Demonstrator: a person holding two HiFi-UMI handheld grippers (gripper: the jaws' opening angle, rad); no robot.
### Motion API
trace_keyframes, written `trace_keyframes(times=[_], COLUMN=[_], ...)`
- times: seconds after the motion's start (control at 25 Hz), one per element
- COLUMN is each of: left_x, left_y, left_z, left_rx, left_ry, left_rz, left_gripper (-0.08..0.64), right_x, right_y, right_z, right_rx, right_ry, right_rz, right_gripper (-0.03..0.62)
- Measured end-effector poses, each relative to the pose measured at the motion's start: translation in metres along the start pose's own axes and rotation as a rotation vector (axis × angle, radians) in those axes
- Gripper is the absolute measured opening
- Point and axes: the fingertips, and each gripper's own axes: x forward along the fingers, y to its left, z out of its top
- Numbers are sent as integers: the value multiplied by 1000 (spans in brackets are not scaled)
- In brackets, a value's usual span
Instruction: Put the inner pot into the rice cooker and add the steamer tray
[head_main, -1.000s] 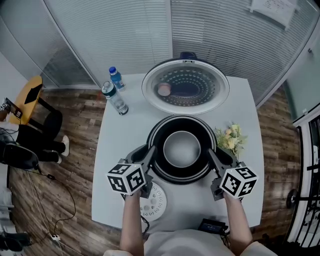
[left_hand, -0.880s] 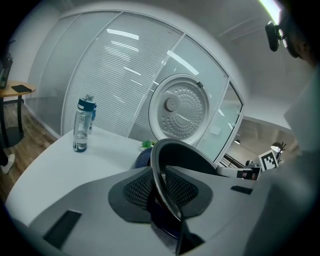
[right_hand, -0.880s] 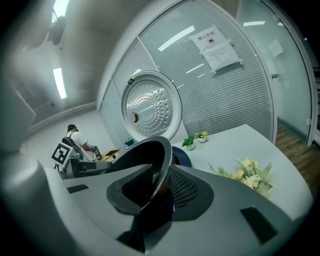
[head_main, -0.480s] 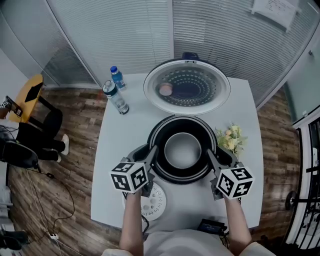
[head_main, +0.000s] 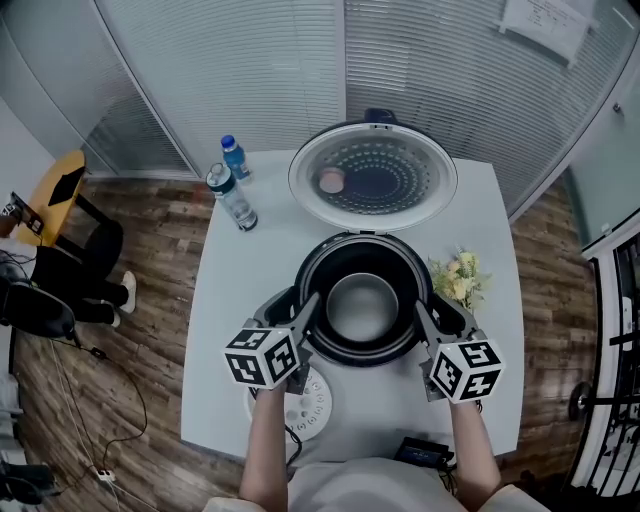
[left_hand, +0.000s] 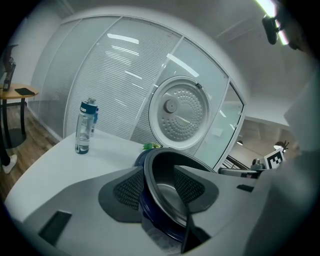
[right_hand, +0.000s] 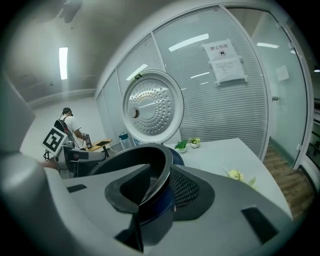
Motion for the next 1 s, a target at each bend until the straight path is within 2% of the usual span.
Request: trace_keyframes(times=[0.28,0.52,0.72,1.0], left_x=[-19,-44,-73,-103], left_y=[-4,2,13,22], left_z=[1,-4,-18,-33], left_rx=[-11,-35,-58,-82], left_ry=[-23,-37,-45,-59], left_rz=[-15,2,37,97], left_gripper=[177,176,176,176], right_x=[-25,-45,-64,-75], right_y=[14,41,62,81], right_z=[8,-5,-20,-36], right_rx=[7,-14,11,-5], right_ry=[-42,-37,-54,-39], right_rz=[9,66,92,160], right_gripper=[127,127,127,127])
